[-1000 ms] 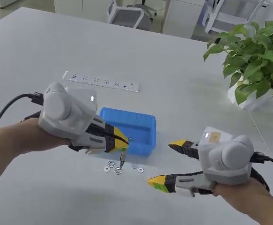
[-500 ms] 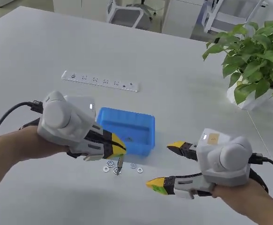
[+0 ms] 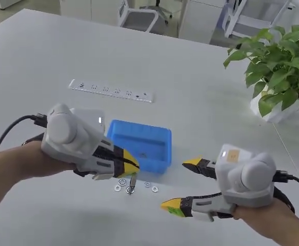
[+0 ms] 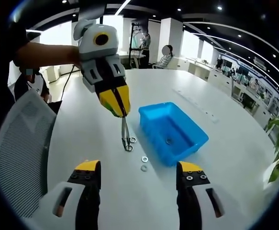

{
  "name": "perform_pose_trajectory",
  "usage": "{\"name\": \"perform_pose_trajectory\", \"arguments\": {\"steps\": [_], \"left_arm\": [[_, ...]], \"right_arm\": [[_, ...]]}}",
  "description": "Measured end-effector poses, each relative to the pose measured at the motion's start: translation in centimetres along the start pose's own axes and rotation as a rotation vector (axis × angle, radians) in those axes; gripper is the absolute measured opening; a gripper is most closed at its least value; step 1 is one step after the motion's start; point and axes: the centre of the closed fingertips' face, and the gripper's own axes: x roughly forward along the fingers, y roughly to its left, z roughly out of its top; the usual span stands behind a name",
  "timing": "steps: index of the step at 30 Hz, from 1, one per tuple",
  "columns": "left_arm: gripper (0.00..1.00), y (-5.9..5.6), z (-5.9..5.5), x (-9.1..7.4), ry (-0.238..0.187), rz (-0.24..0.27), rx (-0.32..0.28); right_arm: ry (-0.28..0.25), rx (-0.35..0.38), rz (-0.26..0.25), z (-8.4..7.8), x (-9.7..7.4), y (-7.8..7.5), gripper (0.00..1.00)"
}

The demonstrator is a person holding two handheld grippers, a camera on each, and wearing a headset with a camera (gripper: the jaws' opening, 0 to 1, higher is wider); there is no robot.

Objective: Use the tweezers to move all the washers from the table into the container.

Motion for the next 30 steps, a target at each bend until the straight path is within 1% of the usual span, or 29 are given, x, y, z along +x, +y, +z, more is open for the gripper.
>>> {"name": "perform_pose_trajectory", "arguments": {"steps": [1, 8, 11, 14, 21, 26, 27, 30], "left_arm": [[0.05, 0.0, 0.0, 0.0, 0.002, -0.006, 0.002], [0.05, 0.0, -0.1, -0.2, 0.016, -0.026, 0.020], [0.05, -0.1, -0.1, -0.2, 0.019, -0.036, 0.026], [0.05, -0.1, -0.1, -0.2, 0.019, -0.045, 0.025], [0.05, -0.1, -0.2, -0.6, 0.030, -0.063, 0.030], [0.05, 0.0, -0.4, -0.7, 0.032, -0.081, 0.032], [0.05, 0.0, -0.4, -0.7, 0.033, -0.088, 0.033], [0.05, 0.0, -0.4, -0.6, 0.031, -0.101, 0.034]], "right_arm": [[-0.010, -0.014, 0.011, 0.2, 0.2, 0.1, 0.63], [0.004, -0.021, 0.056, 0.1, 1.4, 0.6, 0.58], [0.000, -0.035, 0.078, 0.3, 2.0, 0.7, 0.54], [0.004, -0.055, 0.089, 0.4, 2.7, 0.8, 0.49], [-0.003, -0.080, 0.139, 1.0, 4.5, 1.3, 0.43], [-0.006, -0.122, 0.184, 1.6, 5.5, 2.0, 0.35], [-0.015, -0.137, 0.196, 1.9, 5.7, 2.2, 0.32], [-0.022, -0.144, 0.213, 2.3, 6.3, 2.4, 0.28]]}}
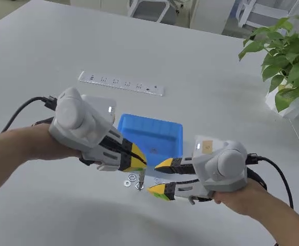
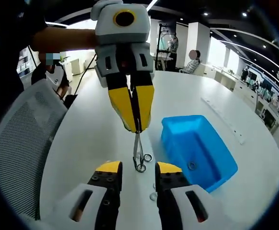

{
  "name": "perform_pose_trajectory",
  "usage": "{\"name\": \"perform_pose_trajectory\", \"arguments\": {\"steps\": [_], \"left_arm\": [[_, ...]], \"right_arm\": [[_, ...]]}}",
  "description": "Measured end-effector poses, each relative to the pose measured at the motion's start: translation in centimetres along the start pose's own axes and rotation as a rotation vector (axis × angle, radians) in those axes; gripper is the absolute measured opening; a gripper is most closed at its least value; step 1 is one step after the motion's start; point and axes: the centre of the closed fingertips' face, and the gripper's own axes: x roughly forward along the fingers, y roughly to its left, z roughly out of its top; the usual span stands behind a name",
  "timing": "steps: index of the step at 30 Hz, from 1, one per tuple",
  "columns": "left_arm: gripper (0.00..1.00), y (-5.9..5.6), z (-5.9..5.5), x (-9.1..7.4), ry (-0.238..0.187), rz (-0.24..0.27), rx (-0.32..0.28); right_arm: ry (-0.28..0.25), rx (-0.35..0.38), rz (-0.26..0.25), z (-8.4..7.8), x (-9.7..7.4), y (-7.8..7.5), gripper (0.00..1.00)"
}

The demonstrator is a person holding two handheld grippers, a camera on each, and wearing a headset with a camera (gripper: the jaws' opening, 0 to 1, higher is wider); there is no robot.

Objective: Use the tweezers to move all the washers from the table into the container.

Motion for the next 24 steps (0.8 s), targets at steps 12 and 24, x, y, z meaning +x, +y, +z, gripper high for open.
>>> {"name": "perform_pose_trajectory", "arguments": {"steps": [12, 24], "left_arm": [[0.05, 0.0, 0.0, 0.3, 0.015, -0.025, 0.010], [0.05, 0.1, 0.0, 0.3, 0.021, -0.029, 0.006]], "right_arm": [[0.026, -0.047, 0.061, -0.1, 1.7, 0.5, 0.17], [0.057, -0.098, 0.078, -0.5, 2.7, 0.3, 0.11]]}}
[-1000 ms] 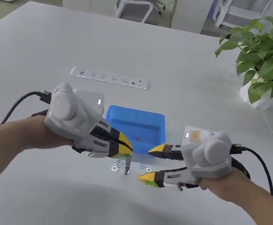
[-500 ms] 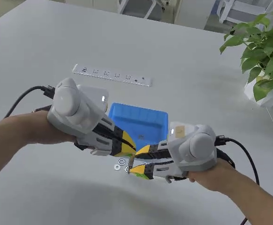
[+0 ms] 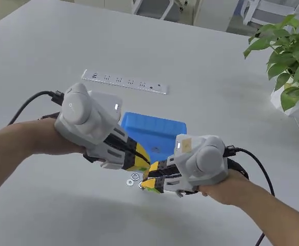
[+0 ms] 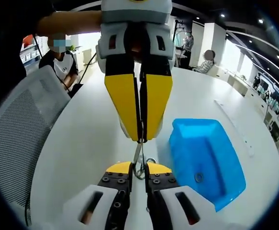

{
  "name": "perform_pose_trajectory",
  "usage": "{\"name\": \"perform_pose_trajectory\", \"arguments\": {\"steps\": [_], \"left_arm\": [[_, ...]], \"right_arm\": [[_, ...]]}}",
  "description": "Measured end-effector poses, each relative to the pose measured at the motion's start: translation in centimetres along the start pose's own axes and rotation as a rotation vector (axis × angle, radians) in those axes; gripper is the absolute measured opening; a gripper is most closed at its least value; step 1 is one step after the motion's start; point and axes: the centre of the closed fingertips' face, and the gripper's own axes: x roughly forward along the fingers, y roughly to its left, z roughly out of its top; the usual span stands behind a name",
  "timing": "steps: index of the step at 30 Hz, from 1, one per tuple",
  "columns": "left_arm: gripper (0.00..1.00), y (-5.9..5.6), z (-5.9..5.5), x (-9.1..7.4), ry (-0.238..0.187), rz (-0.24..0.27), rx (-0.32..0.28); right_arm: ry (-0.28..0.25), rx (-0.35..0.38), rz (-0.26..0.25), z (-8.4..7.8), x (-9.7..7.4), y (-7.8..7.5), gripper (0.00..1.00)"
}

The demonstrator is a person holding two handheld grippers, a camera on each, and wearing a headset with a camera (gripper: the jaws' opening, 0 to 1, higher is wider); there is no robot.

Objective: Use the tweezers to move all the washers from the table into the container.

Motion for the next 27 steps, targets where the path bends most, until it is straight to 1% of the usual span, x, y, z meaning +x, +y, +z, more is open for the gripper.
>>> {"name": "perform_pose_trajectory", "arguments": {"steps": [13, 27], "left_arm": [[0.05, 0.15, 0.03, 0.21, 0.005, 0.007, 0.001], [0.06, -0.23, -0.12, 0.17, 0.027, 0.004, 0.004]], "right_arm": [[0.001, 0.009, -0.005, -0.10, 0.01, -0.05, 0.09], [-0.003, 0.012, 0.000, 0.00, 0.09, 0.10, 0.08]]}}
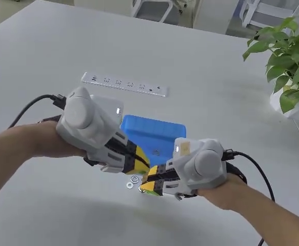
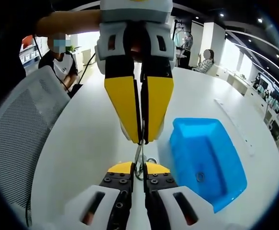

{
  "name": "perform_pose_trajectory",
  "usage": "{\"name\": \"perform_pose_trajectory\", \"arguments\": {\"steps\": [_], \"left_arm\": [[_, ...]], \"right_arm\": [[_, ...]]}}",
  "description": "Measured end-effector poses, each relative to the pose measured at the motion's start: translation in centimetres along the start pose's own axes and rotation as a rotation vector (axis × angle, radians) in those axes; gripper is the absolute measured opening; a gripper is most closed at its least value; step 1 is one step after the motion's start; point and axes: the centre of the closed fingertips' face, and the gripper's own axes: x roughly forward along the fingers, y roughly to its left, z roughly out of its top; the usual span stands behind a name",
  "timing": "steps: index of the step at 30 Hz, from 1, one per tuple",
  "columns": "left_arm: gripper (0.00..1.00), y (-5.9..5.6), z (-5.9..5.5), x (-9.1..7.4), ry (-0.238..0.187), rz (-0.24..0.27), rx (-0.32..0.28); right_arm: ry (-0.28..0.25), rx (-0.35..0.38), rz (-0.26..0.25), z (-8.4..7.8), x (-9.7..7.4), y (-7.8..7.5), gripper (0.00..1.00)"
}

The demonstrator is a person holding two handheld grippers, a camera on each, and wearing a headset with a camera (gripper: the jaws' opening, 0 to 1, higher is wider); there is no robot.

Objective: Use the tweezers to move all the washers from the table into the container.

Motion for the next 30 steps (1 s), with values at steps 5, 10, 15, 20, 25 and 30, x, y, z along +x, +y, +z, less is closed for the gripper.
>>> {"name": "perform_pose_trajectory", "arguments": {"steps": [5, 10, 15, 20, 25, 30], "left_arm": [[0.07, -0.1, -0.2, 0.0, 0.014, 0.004, 0.003], [0.07, -0.1, -0.1, -0.2, 0.012, 0.007, 0.002], [0.08, 0.0, 0.0, -0.3, 0.010, 0.012, -0.004], [0.11, 0.1, 0.1, -0.6, -0.001, 0.017, -0.018], [0.19, 0.1, 0.2, -1.1, -0.011, 0.026, -0.037], [0.25, 0.0, 0.3, -1.6, -0.042, 0.037, -0.072]], "right_arm": [[-0.008, 0.002, 0.000, 0.2, 0.0, 0.0, 0.08], [-0.008, 0.002, 0.001, 0.3, -0.2, 0.0, 0.08], [-0.008, 0.004, 0.002, 0.4, -0.3, 0.0, 0.08], [-0.004, -0.005, 0.004, 0.6, -0.7, 0.1, 0.08], [-0.003, -0.016, 0.004, 1.2, -1.3, 0.1, 0.08], [-0.004, -0.027, 0.004, 2.0, -2.1, -0.1, 0.08]]}}
